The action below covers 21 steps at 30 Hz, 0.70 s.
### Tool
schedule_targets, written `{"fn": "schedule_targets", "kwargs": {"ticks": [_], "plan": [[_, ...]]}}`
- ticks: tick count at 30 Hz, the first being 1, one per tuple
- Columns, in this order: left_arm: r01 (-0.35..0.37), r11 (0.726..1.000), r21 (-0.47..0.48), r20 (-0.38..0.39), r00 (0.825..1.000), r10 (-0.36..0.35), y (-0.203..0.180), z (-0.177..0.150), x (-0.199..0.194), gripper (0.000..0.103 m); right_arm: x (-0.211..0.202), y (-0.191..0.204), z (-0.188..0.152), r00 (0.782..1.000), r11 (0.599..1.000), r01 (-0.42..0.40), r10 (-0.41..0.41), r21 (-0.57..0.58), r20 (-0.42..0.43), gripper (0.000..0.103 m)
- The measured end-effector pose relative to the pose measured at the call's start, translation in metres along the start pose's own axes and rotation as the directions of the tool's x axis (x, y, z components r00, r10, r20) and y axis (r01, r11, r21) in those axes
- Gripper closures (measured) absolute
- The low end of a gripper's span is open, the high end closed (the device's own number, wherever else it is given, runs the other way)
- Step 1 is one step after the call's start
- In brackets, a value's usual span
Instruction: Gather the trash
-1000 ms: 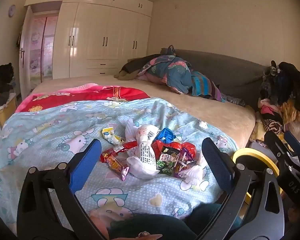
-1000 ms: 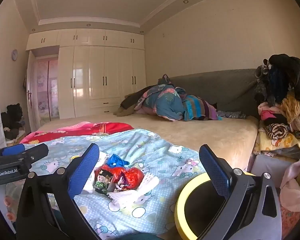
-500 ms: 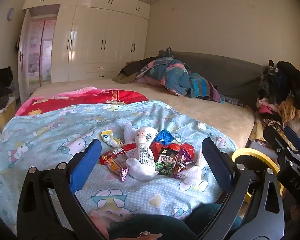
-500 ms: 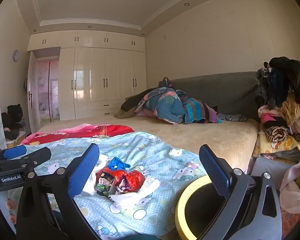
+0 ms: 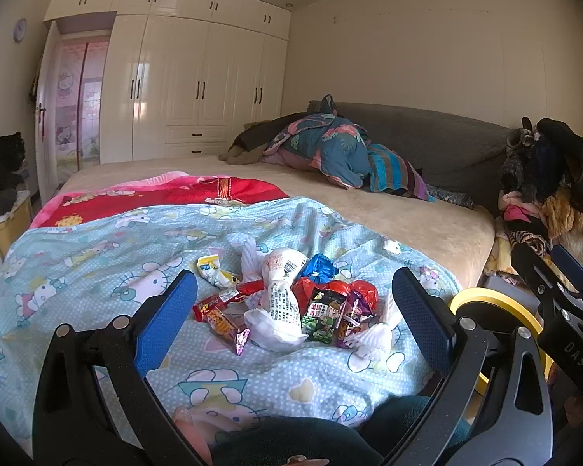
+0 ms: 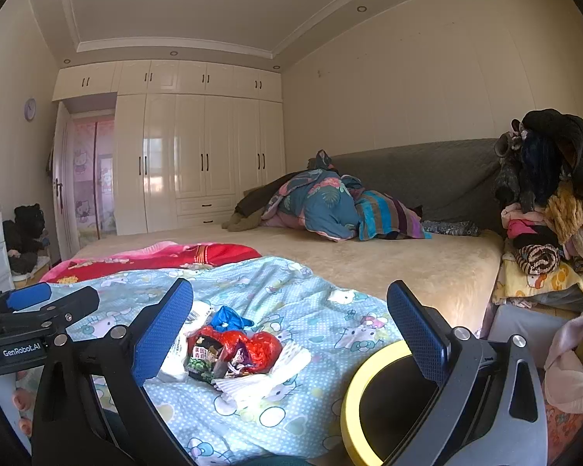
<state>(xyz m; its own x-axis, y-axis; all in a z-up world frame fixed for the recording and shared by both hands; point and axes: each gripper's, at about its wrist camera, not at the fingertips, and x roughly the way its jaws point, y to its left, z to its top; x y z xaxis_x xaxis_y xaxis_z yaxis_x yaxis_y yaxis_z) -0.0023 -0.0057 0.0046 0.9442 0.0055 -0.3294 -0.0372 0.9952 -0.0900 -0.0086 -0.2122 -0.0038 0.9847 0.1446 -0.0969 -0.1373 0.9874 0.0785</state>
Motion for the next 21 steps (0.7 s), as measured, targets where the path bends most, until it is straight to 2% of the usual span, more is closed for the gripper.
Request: {"fn": "schedule_targets", "kwargs": {"ticks": [21], "plan": [[0.000, 1.000, 0.002, 0.004, 1.000, 0.000, -0.0006, -0.0002, -0.0012, 0.011, -0.0027, -0.0002, 0.0060, 1.000, 1.000, -0.003, 0.003, 0.004, -0.001, 0.005]]}}
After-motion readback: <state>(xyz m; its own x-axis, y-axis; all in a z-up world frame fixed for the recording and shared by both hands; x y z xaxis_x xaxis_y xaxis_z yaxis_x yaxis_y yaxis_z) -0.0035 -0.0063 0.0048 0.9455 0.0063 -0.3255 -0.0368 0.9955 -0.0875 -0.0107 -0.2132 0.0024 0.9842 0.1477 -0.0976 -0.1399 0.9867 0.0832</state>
